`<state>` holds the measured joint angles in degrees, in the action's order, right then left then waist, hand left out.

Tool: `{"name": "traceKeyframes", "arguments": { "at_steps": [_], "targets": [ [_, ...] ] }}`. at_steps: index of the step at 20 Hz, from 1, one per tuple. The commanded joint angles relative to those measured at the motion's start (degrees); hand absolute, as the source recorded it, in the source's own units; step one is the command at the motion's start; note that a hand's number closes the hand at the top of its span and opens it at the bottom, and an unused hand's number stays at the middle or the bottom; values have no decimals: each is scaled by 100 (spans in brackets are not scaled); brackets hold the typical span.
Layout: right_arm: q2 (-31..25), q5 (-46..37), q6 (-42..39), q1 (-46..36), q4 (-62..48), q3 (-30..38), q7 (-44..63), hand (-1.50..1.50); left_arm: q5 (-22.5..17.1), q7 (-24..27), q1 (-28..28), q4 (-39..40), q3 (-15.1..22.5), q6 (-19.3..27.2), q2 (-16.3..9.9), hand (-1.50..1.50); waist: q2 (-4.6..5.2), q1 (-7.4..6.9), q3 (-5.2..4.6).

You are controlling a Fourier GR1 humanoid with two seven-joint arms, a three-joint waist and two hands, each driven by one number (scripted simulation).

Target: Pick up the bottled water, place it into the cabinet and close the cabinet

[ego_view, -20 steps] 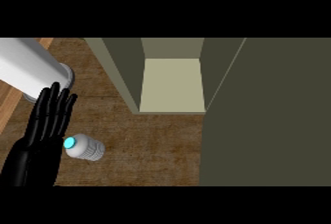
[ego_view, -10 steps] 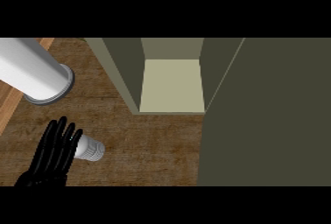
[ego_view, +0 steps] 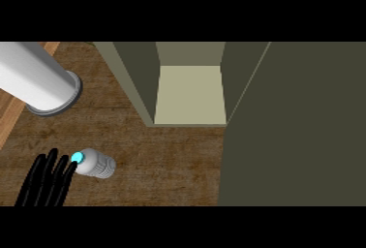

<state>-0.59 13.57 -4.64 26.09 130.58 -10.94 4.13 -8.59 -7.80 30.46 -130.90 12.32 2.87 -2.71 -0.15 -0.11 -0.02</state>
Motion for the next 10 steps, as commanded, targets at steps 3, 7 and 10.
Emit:
{"name": "traceKeyframes", "arguments": {
  "at_steps": [3, 7, 10],
  "targets": [
    [-56, -120, -351, 723, -168, -210, -773, -150, -137, 506, 720, -73, 16, -281, -78, -150, -7, 6, 3],
    [53, -570, -138, 827, 77, -656, -710, -150, -499, 615, 452, 74, -506, -433, -191, -150, -2, 9, 1],
    [37, -598, -194, 970, -78, -726, -1001, -150, -328, 718, 314, 229, -446, -371, -81, -150, 1, 20, 2]
  ]
}}
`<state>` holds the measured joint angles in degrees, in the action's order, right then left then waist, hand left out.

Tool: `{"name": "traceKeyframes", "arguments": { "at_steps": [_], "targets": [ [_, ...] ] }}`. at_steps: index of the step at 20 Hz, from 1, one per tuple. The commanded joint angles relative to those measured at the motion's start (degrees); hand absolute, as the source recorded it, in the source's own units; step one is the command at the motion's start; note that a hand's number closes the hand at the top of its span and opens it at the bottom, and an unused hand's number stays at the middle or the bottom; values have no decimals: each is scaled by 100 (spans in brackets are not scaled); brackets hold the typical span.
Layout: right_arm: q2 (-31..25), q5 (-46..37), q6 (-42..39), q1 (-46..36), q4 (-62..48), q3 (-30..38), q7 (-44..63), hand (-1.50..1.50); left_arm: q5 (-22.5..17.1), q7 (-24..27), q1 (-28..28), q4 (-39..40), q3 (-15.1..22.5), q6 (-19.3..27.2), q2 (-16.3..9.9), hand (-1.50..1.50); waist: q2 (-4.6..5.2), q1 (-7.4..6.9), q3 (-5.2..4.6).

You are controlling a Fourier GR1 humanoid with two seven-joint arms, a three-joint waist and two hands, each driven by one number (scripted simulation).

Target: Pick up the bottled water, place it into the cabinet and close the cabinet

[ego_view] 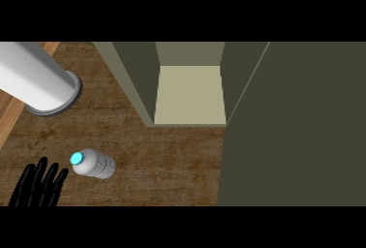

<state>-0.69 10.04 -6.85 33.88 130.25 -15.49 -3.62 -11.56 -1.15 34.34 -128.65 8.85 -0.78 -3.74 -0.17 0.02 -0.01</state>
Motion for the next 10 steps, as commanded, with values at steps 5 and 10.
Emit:
{"name": "traceKeyframes", "arguments": {
  "at_steps": [5, 10],
  "targets": [
    [-6, -73, -29, -80, -439, -2, -382, -150, -164, 559, 314, 320, -499, -133, 76, -150, 4, -15, 2],
    [-91, -193, 81, 157, 111, -228, -203, -150, -213, 735, -468, 1300, -960, -334, -76, -150, 9, 22, 0]
  ]
}}
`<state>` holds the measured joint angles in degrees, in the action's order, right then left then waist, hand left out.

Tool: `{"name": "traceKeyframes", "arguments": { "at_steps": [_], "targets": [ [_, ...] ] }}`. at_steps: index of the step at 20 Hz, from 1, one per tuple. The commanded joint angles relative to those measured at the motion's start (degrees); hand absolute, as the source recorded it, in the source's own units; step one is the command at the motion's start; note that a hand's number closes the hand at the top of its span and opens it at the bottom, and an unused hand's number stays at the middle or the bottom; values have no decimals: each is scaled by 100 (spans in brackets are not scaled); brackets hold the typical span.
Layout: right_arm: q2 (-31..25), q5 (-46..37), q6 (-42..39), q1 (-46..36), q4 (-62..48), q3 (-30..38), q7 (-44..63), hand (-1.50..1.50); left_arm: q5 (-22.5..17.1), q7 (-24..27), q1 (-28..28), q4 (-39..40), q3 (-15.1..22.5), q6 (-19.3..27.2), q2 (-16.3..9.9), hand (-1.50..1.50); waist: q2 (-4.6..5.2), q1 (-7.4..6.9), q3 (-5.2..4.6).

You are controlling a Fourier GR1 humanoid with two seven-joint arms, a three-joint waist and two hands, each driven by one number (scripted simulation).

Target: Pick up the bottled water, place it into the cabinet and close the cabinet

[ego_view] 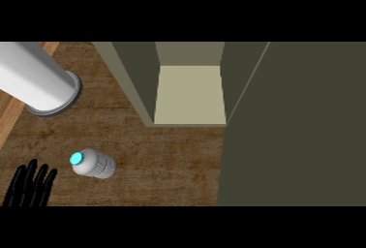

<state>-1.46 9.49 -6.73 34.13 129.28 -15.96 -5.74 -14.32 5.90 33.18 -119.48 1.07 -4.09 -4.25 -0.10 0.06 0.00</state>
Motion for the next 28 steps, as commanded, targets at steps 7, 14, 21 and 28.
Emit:
{"name": "traceKeyframes", "arguments": {
  "at_steps": [7, 14, 21, 28],
  "targets": [
    [-334, 429, -470, 249, -320, 306, -499, -150, -242, 483, -930, 1647, -1119, -517, -543, -150, 3, 46, 0],
    [-111, -149, -108, 322, -253, -257, -540, -150, -64, 606, -1510, 2613, -1173, -706, -544, -150, 3, 32, 0],
    [-195, 92, -120, 157, -319, -94, -534, -150, 17, 1223, -2241, 4308, -1499, -840, -574, -150, 11, 25, -3],
    [-278, 220, -138, 140, -411, -11, -620, -150, -30, 1505, -2811, 5653, -1541, -1114, -499, -150, 14, 22, -3]
  ]
}}
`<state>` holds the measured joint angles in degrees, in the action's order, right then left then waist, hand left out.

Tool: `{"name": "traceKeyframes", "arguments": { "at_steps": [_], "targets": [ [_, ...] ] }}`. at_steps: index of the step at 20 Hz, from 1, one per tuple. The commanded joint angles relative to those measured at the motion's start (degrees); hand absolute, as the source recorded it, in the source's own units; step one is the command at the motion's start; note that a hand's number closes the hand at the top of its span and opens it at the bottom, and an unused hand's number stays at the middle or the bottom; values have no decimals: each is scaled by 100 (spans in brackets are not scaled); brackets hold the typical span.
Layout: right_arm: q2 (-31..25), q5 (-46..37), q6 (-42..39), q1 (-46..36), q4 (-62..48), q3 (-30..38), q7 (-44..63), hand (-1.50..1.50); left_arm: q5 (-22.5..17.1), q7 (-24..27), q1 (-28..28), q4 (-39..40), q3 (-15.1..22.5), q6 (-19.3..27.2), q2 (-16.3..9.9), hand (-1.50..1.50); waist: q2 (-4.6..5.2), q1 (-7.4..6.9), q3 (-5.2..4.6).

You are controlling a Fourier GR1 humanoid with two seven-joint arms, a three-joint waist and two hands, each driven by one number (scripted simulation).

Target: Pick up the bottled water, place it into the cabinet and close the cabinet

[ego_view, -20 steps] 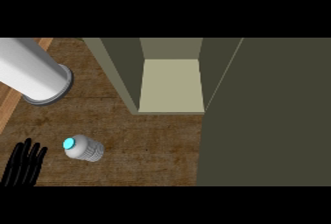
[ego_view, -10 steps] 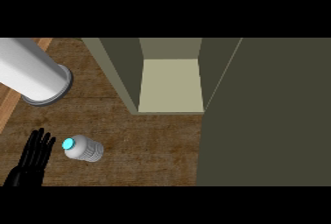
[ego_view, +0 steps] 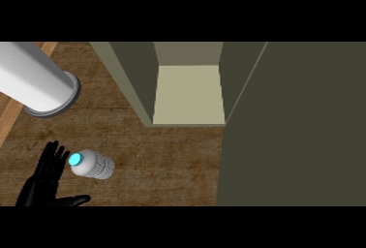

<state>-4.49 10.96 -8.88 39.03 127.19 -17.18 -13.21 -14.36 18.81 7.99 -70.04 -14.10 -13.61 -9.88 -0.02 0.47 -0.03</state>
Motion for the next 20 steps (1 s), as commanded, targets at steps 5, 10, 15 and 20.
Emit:
{"name": "traceKeyframes", "arguments": {
  "at_steps": [5, 10, 15, 20],
  "targets": [
    [-96, 69, 83, 254, 350, -215, 171, -150, -14, 641, -892, 1840, -181, -431, -88, -150, 2, 14, -2],
    [-172, 104, 56, -278, -156, 188, -8, -150, 185, 1287, -1246, 2743, -229, -434, -104, -150, 7, 2, -1],
    [-101, -7, 170, -198, -19, -108, 34, -150, 241, 1751, -1564, 3583, -275, -792, -313, -150, 6, 4, -2],
    [-109, -158, 251, 68, 71, -338, -45, -150, 201, 1884, -2123, 4275, -354, -839, -294, -150, 7, 31, -4]
  ]
}}
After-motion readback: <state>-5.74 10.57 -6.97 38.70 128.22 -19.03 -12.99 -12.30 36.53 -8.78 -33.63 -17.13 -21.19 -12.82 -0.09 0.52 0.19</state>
